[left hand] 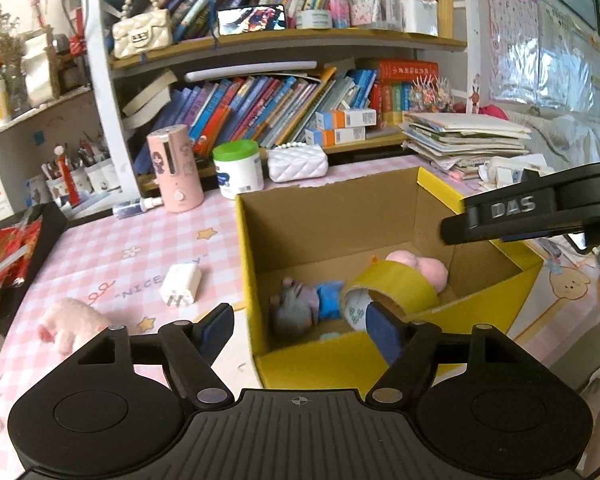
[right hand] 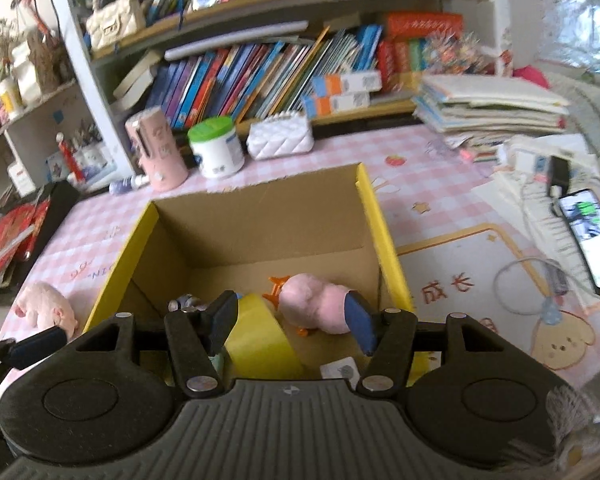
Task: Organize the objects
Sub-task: 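Lower the car and tape into the box and open both grippers, then withdraw both tools from the box toward the pink plush pig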
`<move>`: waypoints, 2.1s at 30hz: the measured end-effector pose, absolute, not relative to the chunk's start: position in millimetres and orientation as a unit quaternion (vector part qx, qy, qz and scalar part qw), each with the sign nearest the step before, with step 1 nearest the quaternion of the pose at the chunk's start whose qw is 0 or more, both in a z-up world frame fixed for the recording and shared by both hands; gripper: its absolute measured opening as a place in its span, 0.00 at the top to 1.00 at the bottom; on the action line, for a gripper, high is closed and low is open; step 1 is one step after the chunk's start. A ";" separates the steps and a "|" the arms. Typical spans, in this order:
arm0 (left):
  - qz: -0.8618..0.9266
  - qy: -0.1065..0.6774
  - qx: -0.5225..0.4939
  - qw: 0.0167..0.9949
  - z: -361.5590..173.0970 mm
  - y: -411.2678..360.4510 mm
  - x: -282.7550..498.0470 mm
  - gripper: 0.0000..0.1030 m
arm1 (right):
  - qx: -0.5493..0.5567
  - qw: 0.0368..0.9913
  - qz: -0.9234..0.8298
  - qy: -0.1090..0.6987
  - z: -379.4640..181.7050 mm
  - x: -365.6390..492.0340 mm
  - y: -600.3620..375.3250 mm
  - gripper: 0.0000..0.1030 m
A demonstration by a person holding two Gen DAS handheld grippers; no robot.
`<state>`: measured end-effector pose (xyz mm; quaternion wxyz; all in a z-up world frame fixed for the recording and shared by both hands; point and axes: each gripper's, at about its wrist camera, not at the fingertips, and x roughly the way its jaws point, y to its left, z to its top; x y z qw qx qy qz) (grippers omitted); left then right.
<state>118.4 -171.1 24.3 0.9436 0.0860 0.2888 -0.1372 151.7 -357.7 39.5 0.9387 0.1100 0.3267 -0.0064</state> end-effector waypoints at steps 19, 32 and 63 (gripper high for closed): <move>-0.134 0.332 0.074 0.931 3.5 -107.5 55.2 0.26 | 0.110 0.926 -0.067 0.354 9.8 50.3 -314.5 0.44; -0.102 0.360 0.068 0.925 -11.0 -60.5 22.6 0.18 | 0.069 0.920 -0.054 0.381 -16.0 15.5 -248.6 0.37; -0.034 0.392 0.053 0.918 -28.2 35.4 -18.1 0.18 | 0.055 0.897 0.041 0.436 -40.8 -2.8 -140.2 0.26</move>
